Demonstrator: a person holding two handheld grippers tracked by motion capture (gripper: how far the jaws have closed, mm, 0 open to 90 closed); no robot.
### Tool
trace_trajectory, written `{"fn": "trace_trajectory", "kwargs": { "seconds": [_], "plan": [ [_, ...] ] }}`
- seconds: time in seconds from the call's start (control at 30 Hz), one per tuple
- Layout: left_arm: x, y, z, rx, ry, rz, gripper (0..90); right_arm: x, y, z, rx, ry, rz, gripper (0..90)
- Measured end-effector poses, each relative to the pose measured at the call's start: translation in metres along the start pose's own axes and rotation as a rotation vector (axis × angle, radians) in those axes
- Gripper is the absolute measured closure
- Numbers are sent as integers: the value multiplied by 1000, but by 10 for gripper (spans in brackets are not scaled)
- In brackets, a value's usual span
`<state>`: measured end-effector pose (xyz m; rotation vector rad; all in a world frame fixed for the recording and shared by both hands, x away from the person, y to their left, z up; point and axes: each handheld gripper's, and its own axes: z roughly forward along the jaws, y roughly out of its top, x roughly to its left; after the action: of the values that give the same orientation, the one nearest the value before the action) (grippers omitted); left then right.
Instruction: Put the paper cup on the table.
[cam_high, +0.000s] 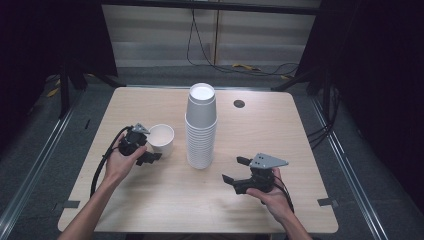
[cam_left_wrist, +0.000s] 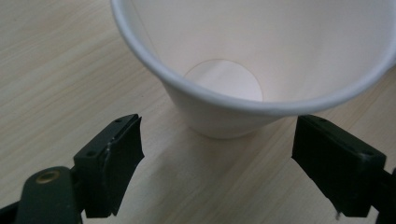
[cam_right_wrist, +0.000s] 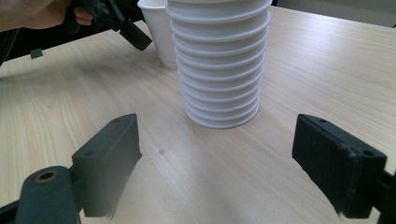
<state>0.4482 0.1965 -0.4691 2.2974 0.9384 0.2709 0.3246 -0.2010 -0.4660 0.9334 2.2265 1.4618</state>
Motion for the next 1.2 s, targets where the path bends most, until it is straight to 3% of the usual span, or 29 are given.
{"fn": "trace_trajectory", "kwargs": {
  "seconds": [0.13,0.27,0.37,0.43,0.57,0.67,0.77,0.93,1.0,1.1,1.2],
  "plan": [
    [1,-6,-4,-29,-51,-29,159,0,0,-1,-3,1,3,149],
    [-4,-16,-9,-85,-19,-64,179,-1,1,-3,-6,-8,6,151],
    [-4,-20,-14,-122,-34,-82,186,-4,1,-5,-12,-19,8,152],
    [-7,-21,-18,-120,-15,-47,185,-4,1,-5,-14,-18,14,152],
    [-13,-25,-24,-150,-17,-27,182,-4,1,-5,-12,-20,15,152],
    [-21,-30,-28,-168,7,7,182,-4,0,-6,-10,-23,14,152],
    [-28,-34,-31,-194,-2,31,182,-3,-1,-6,-14,-21,11,151],
    [-40,-45,-33,-287,-13,12,182,-3,-1,-7,-11,-26,13,151],
    [-44,-49,-34,-299,-26,2,182,-4,-1,-8,-17,-25,14,151],
    [-50,-54,-36,-332,-77,-11,182,-4,-1,-8,-14,-29,18,151],
    [-57,-56,-38,-370,-75,-12,182,-4,-1,-8,-17,-29,18,151]
  ]
}}
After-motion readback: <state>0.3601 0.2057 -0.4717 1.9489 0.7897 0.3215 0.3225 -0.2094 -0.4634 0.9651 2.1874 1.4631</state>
